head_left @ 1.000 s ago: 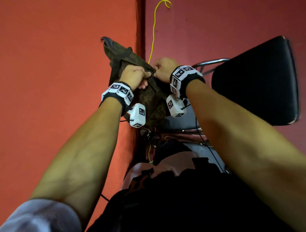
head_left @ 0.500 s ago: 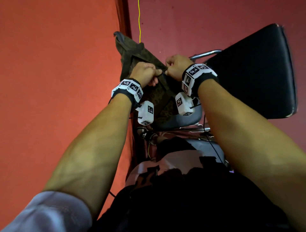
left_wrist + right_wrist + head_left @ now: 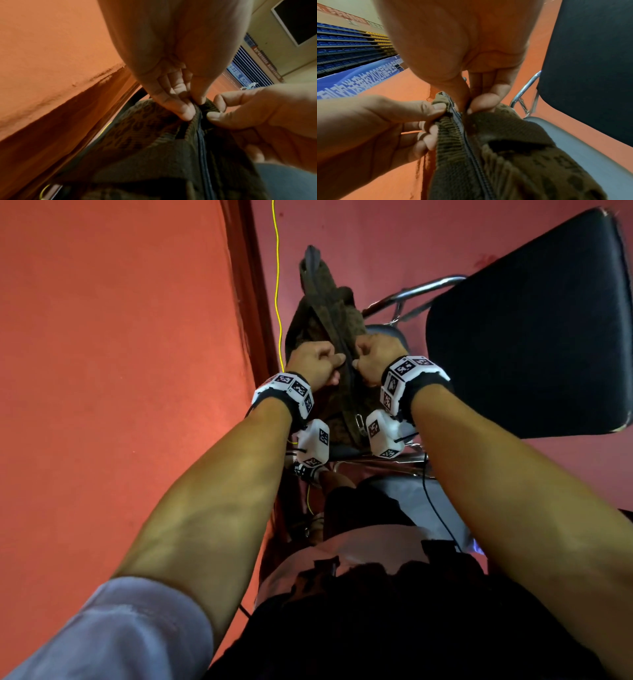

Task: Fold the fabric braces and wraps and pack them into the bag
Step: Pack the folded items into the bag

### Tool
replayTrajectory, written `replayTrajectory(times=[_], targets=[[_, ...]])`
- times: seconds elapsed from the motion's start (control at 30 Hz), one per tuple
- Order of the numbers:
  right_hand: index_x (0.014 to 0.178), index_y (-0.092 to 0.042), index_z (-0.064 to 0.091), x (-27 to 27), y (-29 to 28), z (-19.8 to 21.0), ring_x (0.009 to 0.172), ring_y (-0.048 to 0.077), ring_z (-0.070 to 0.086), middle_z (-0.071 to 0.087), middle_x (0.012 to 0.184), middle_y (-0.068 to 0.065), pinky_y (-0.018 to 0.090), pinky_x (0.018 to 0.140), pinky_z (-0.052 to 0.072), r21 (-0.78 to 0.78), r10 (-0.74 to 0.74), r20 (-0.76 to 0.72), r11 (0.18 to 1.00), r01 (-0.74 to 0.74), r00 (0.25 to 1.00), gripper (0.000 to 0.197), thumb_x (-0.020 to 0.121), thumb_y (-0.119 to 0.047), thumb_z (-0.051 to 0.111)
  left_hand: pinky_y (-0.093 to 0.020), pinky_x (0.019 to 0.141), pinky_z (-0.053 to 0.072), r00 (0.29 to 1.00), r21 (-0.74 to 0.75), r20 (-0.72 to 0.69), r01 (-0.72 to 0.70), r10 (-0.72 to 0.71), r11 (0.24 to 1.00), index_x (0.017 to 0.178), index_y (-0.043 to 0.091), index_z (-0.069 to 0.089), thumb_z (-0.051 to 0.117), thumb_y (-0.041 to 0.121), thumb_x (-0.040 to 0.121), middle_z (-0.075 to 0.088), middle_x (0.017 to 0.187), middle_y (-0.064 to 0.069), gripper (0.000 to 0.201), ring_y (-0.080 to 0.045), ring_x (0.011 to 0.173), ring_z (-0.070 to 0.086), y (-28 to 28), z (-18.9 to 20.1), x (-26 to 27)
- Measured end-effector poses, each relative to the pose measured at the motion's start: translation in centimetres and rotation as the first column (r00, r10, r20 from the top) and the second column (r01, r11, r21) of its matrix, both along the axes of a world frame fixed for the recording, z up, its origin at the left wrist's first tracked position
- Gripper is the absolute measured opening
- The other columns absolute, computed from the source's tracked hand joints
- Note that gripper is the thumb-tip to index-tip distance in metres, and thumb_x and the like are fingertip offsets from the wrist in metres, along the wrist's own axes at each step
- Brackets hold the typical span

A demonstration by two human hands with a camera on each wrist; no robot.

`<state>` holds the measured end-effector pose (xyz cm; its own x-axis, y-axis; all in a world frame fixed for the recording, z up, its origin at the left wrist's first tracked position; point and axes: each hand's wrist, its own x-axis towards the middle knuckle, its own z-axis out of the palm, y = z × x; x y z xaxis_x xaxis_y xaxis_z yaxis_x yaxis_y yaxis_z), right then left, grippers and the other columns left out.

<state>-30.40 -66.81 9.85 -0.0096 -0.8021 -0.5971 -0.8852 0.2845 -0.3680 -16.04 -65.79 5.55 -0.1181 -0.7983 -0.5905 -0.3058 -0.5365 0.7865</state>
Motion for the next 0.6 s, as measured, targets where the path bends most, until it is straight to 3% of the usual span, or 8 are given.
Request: replayTrajectory(times=[0.07,0.13,0.3,0.43,0.6], targets=[[0.079,-0.011,0.058,-0.8,-0.1,-0.6,0.078,0.038,0.069,0.066,0.089,0.016,0.053,0.061,0.06,0.026,-0.071,0.055,0.997,0.069,0.996,0.007,0.081,-0.009,0.052,-0.034,0.064,0.055,1.0,-0.026,-0.004,0.024,-0.024,0.999,0.058,0.018,0.042,0.067,0.014,0.092,0.059,0.061,-0.017,0.042,-0.019,0.05,0.062,-0.1,-0.6,-0.7],[0.088,-0.01,0.062,-1.5,-0.3,-1.3,0.074,0.035,0.071,0.069,0.092,0.017,0.051,0.06,0.061,0.033,-0.131,0.083,0.991,0.128,0.988,0.011,0.084,-0.008,0.052,-0.037,0.066,0.057,0.999,-0.045,0.002,0.053,-0.053,0.998,0.058,0.019,0.043,0.067,0.015,0.092,0.06,0.061,-0.017,0.041,-0.019,0.051,0.064,-0.5,-1.0,-1.2],[0.077,-0.016,0.056,-1.9,-0.8,-2.3,0.08,0.035,0.069,0.068,0.092,0.015,0.052,0.068,0.061,0.032,-0.134,0.058,0.991,0.132,0.989,0.01,0.084,-0.01,0.054,-0.043,0.07,0.059,0.996,-0.043,0.036,0.079,-0.078,0.996,0.059,0.019,0.043,0.065,0.016,0.093,0.061,0.061,-0.015,0.04,-0.021,0.054,0.065,-1.2,-1.7,-1.9],[0.075,-0.013,0.052,-1.7,-0.6,-3.4,0.081,0.04,0.07,0.066,0.089,0.017,0.057,0.063,0.06,0.051,-0.112,0.036,0.993,0.11,0.993,0.011,0.083,-0.006,0.054,-0.041,0.071,0.059,0.996,-0.007,0.066,0.061,-0.06,0.998,0.06,0.018,0.045,0.063,0.015,0.094,0.062,0.062,-0.012,0.039,-0.02,0.057,0.067,-0.7,-2.6,-1.9],[0.072,-0.014,0.047,-2.8,0.2,-4.9,0.074,0.035,0.069,0.063,0.087,0.014,0.046,0.059,0.061,0.068,-0.103,-0.027,0.992,0.105,0.994,0.016,0.085,-0.011,0.055,-0.04,0.07,0.06,0.994,0.025,0.091,0.063,-0.065,0.998,0.062,0.016,0.048,0.063,0.016,0.095,0.062,0.065,-0.011,0.036,-0.019,0.058,0.069,-0.2,-4.0,-3.1]])
